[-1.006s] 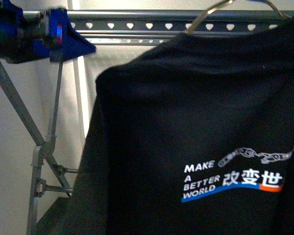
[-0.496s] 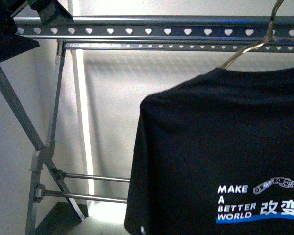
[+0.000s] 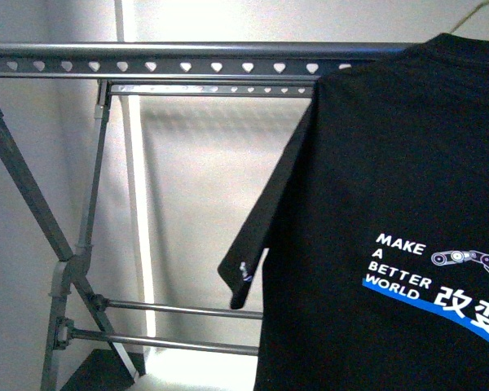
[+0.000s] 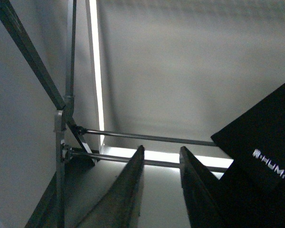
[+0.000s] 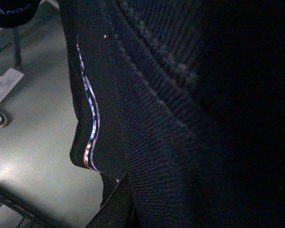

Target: Hang clothes on hanger

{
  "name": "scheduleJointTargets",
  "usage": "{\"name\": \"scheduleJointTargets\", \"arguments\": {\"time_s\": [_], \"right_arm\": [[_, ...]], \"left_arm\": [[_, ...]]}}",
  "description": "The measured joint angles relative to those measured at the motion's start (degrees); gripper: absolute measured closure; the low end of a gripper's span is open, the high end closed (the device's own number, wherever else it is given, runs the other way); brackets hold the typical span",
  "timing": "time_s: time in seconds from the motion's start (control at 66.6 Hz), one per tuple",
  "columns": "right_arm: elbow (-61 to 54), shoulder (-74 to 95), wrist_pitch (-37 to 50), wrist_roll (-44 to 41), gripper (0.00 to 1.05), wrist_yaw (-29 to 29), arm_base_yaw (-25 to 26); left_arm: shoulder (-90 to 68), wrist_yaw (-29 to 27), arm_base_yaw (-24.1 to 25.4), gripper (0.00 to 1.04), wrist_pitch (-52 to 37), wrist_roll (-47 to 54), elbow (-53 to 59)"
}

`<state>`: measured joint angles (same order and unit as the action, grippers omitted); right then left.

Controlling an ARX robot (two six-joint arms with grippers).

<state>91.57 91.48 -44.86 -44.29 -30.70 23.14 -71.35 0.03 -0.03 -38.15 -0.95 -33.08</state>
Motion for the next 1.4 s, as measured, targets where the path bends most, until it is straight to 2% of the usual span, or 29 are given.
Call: {"name": "scheduleJointTargets", "arguments": {"time_s": [0.105, 0.36, 0.556, 0.766, 1.171, 1.292, 1.397], "right_arm": [[0.6, 2.2, 1.0, 8.1, 0.79, 0.7, 1.3], [4.0, 6.7, 1.4, 18.1, 0.79, 1.4, 0.8], [12.7, 13.5, 0.6, 23.0, 0.79, 4.1, -0.8], [24.7, 22.8, -2.4, 27.2, 0.79, 7.9, -1.9], [53.5, 39.5, -13.6, 33.0, 0.79, 13.0, -4.6], [61.9, 44.4, -17.4, 34.0, 0.79, 14.1, -5.5], [62.0, 45.5, -16.2, 34.9, 0.79, 15.3, -6.1]], "left_arm": [[4.4, 0.0, 0.0, 1.02, -2.6, 0.5, 7.2], [11.7, 0.0, 0.0, 1.01, -4.3, 0.6, 16.6], [17.9, 0.0, 0.0, 1.01, -4.1, 0.6, 22.2], [24.1, 0.0, 0.0, 1.01, -1.6, 0.6, 25.9], [36.3, 0.0, 0.0, 1.01, 6.3, 0.8, 30.2], [37.7, 0.0, 0.0, 1.01, 5.2, 0.8, 32.0], [40.9, -0.1, 0.0, 1.01, 8.0, 0.8, 32.1]]}}
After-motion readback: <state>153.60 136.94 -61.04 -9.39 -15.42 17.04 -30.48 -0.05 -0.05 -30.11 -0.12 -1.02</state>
